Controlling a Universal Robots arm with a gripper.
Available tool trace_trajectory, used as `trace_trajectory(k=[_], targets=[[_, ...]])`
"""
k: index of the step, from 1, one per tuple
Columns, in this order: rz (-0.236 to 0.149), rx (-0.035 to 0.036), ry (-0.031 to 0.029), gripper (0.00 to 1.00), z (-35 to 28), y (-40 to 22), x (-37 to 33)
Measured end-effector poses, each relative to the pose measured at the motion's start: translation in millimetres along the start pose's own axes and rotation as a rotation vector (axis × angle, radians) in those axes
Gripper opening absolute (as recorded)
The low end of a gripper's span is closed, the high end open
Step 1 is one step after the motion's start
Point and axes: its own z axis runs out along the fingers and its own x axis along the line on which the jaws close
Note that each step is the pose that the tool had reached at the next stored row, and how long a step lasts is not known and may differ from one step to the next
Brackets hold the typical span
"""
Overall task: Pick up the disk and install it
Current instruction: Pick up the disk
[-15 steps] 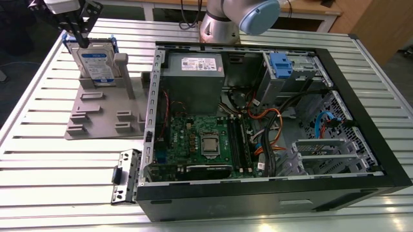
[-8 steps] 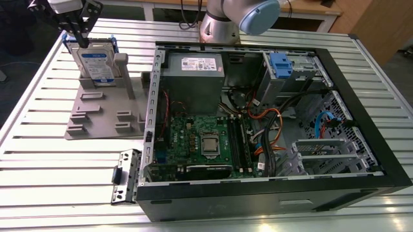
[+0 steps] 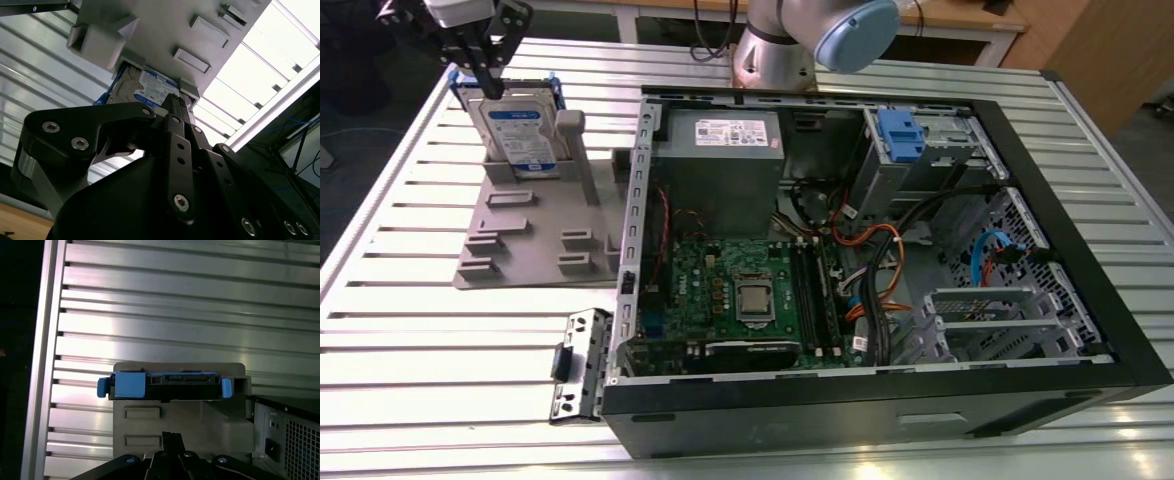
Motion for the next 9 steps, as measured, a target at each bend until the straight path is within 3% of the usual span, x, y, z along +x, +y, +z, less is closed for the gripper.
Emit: trace_trajectory(k=[9], targets=[[-0.049,-0.0013,0.0019,0.10,0.0,0.0,0.0]])
